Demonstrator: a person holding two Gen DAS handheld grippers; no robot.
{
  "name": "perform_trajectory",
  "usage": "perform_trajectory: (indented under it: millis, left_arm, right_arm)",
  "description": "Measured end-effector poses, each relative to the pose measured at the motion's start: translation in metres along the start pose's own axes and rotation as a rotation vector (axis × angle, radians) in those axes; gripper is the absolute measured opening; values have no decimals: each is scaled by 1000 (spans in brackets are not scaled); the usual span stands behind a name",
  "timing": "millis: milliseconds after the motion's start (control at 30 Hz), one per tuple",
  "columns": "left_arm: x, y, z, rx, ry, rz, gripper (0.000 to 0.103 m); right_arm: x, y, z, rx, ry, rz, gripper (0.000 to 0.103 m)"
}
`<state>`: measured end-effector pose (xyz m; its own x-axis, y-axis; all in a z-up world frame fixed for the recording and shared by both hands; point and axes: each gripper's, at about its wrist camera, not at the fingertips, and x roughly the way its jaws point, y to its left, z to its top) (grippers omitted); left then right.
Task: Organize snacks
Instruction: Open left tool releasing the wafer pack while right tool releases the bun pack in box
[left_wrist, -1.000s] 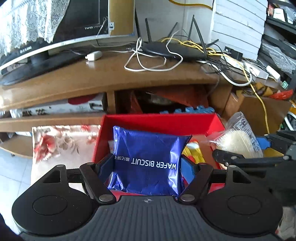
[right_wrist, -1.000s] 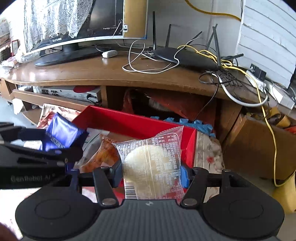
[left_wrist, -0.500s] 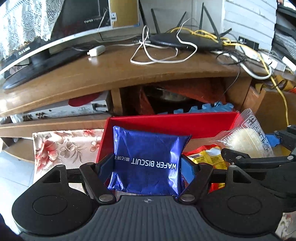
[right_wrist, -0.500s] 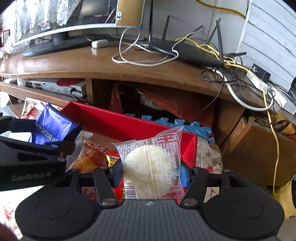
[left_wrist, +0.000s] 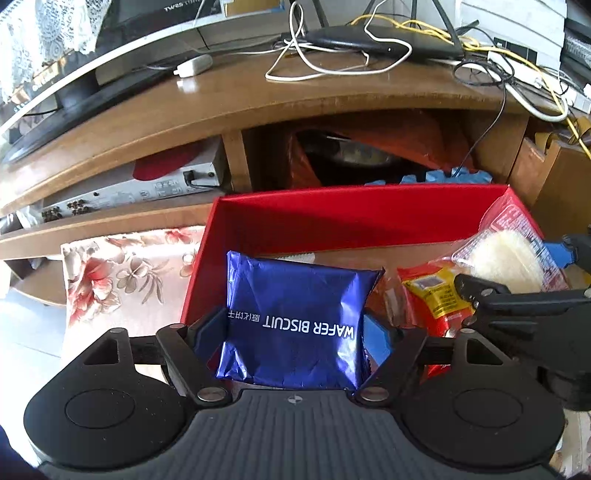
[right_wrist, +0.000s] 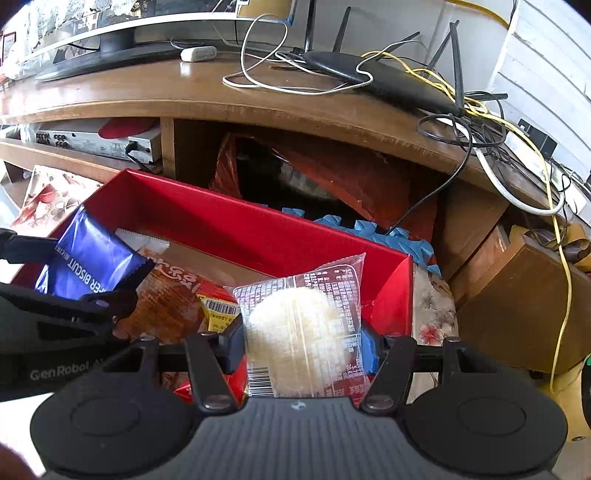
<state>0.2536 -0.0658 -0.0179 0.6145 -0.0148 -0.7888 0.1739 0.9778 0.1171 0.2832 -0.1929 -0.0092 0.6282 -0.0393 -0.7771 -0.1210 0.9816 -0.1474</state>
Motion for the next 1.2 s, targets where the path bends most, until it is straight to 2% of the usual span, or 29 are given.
perform_trajectory:
  millis: [200,567,700,800,1200]
  left_arm:
    - [-2,-3,-1,28,-3,19,85]
    - [-17,4,3,4,-38,16,90]
    - [-25,7,4,-10,-54,-2,93]
    - [-32,8,6,-19,-69,-15,94]
    - [-54,-3,3,-7,-104,-73,96]
  right_arm:
    - [-1,0,0,4,-9,-1,58]
    - [-15,-1,5,5,-58,-16,63]
    - [-25,-5,8,19,-76,-5,64]
    - [-35,-12,10,41,-93,10,70]
    - [-65,-33,5,102,-124,34,71]
